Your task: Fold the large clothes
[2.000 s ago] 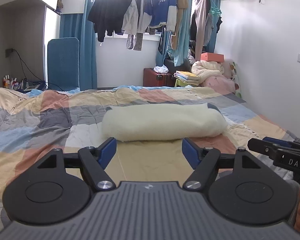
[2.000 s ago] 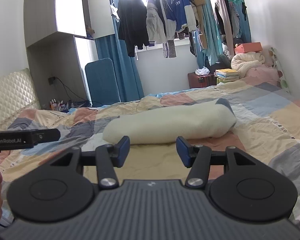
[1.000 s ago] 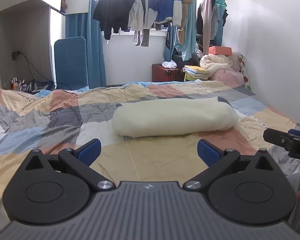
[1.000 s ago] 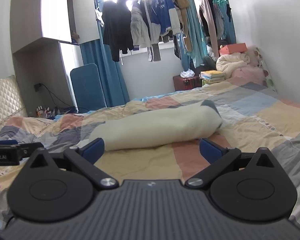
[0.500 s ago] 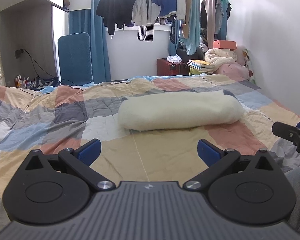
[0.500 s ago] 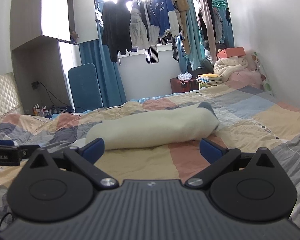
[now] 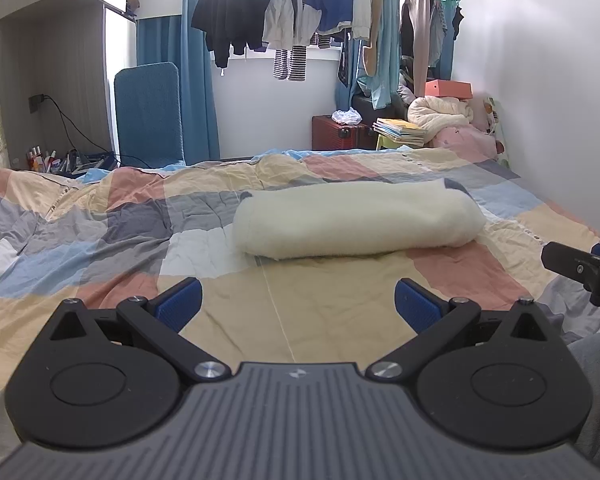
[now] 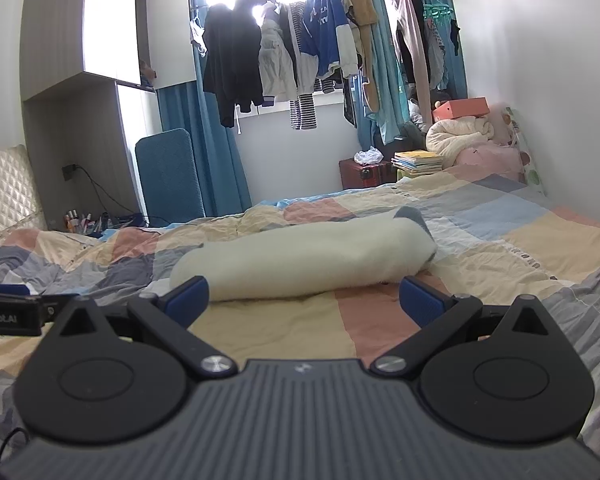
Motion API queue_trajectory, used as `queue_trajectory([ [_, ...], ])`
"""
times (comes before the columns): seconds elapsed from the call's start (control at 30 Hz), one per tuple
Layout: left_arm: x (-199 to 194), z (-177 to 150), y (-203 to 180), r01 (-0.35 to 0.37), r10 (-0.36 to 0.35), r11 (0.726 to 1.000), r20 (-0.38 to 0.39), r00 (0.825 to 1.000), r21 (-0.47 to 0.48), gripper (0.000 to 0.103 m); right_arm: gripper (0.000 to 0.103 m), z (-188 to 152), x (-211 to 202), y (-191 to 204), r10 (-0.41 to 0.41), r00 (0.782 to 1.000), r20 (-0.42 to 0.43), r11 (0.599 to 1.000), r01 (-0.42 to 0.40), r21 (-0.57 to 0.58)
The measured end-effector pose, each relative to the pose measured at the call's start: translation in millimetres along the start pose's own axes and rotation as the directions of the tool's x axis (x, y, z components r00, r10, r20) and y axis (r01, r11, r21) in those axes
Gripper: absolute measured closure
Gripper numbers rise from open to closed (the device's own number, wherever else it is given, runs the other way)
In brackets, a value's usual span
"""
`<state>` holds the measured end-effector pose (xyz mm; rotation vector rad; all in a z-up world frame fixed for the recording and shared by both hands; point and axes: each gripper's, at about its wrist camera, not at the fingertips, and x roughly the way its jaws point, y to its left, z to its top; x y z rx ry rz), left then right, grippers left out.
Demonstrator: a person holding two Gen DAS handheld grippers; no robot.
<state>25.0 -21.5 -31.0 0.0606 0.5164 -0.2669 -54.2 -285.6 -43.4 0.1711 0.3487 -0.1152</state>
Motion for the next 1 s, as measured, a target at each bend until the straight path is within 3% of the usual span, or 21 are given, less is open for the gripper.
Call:
queue_trajectory([
  [1.0,-8.9,-3.4,-8.8,0.011,-0.012,1.000,0.029,1.000,0.023,0.000,0.000,1.5,-2.7,1.6,-0.005,1.000,0.006,1.000,0.005,-0.004],
])
